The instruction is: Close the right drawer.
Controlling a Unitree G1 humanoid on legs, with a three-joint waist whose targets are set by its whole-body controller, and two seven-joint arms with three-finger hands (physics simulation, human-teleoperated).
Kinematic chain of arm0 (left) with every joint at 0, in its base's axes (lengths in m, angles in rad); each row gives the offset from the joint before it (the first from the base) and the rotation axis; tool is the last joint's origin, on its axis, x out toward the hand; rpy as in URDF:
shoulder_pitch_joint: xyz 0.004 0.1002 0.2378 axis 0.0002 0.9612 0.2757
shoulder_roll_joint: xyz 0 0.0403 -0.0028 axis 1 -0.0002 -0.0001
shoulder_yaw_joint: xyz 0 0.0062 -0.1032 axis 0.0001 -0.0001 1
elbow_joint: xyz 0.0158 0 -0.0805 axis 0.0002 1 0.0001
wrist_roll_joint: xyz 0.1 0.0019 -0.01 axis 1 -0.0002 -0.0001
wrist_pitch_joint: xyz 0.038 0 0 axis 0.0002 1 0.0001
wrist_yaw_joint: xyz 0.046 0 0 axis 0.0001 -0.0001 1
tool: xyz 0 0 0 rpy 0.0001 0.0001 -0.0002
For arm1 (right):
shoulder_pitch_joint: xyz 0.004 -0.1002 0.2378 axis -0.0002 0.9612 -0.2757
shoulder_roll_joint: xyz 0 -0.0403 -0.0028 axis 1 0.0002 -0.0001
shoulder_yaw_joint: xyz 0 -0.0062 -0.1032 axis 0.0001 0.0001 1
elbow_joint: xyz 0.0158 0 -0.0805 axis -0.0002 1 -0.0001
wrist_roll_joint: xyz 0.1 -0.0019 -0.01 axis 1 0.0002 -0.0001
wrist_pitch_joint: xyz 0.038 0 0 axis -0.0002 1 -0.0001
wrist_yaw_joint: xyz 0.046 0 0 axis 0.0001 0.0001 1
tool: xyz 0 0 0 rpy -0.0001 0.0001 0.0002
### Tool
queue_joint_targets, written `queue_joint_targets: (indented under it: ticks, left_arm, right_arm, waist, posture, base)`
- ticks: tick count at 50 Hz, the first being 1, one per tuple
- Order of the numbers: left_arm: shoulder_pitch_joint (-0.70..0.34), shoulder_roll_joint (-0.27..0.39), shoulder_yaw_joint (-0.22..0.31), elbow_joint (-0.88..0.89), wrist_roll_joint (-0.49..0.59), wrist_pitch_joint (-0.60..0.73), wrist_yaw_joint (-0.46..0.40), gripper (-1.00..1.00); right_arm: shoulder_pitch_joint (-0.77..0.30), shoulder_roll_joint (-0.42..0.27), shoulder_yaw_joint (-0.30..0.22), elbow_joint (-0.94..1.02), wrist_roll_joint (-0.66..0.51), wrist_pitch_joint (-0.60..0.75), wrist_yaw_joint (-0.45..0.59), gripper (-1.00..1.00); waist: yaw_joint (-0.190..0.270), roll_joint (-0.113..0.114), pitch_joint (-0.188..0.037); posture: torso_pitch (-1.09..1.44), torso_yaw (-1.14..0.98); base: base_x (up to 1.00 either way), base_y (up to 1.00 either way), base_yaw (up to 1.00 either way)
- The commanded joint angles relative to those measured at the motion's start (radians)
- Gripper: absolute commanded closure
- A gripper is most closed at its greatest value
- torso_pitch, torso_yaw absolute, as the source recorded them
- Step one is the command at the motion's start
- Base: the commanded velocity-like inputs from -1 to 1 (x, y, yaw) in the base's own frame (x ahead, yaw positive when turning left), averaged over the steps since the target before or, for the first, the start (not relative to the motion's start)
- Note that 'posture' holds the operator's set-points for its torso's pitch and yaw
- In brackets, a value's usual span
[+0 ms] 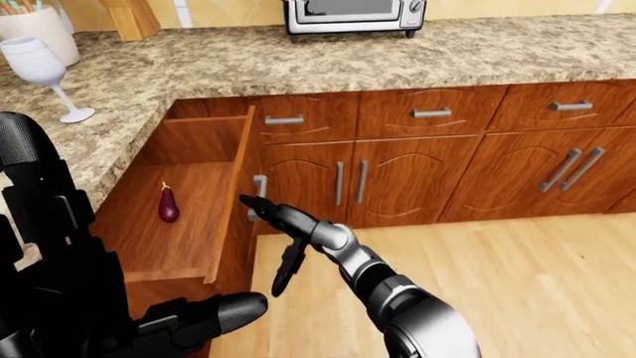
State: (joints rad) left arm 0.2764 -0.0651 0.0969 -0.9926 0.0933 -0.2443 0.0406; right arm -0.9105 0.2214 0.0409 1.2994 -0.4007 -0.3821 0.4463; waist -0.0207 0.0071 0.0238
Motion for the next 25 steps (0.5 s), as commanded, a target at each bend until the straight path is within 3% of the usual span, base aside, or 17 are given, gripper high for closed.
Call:
queue_joint_targets:
  ticks: [1, 7, 12, 19, 20, 22, 25]
  left_arm:
    - [-0.005, 0.001, 0.001, -0.031, -0.001, -0.018, 0.002, -1.00]
    - [-0.002, 0.001, -0.004, -0.027, 0.003, -0.024, 0.002, -1.00]
    - [0.000, 0.002, -0.010, -0.020, 0.009, -0.031, 0.003, -1.00]
    - [0.004, 0.004, -0.013, -0.018, 0.010, -0.037, 0.004, -1.00]
    - [0.003, 0.004, -0.012, -0.019, 0.010, -0.035, 0.004, -1.00]
    - [0.002, 0.004, -0.012, -0.019, 0.010, -0.033, 0.004, -1.00]
    - [0.003, 0.004, -0.013, -0.019, 0.011, -0.034, 0.004, -1.00]
  right_arm:
    - [-0.049, 0.001, -0.001, -0.056, 0.026, -0.047, 0.023, -1.00]
    - [-0.073, -0.094, -0.025, -0.187, 0.104, 0.010, 0.016, -1.00]
    - [0.000, -0.179, -0.025, -0.438, 0.165, 0.133, 0.020, -1.00]
    - [0.228, -0.263, -0.034, -1.024, 0.190, 0.395, 0.009, -1.00]
    - [0.278, -0.269, -0.059, -1.204, 0.222, 0.480, 0.001, -1.00]
    - [0.351, -0.287, -0.059, -1.392, 0.238, 0.556, -0.009, -1.00]
    - [0.473, -0.298, -0.067, -1.578, 0.259, 0.591, -0.043, -1.00]
  waist:
    - [0.006, 0.006, -0.019]
    - [0.018, 0.000, -0.013]
    - [0.032, -0.008, -0.012]
    - [0.043, -0.019, -0.018]
    - [0.045, -0.020, -0.017]
    - [0.048, -0.022, -0.016]
    - [0.050, -0.020, -0.011]
  posture:
    - [0.00, 0.00]
    - [0.00, 0.00]
    - [0.00, 0.00]
    - [0.00, 0.00]
    - [0.00, 0.00]
    - [0.00, 0.00]
    - [0.00, 0.00]
  base:
    - [0.00, 0.00, 0.00]
    - [0.00, 0.00, 0.00]
    - [0.00, 0.00, 0.00]
    - [0.00, 0.00, 0.00]
    - [0.00, 0.00, 0.00]
    - [0.00, 0.00, 0.00]
    - [0.00, 0.00, 0.00]
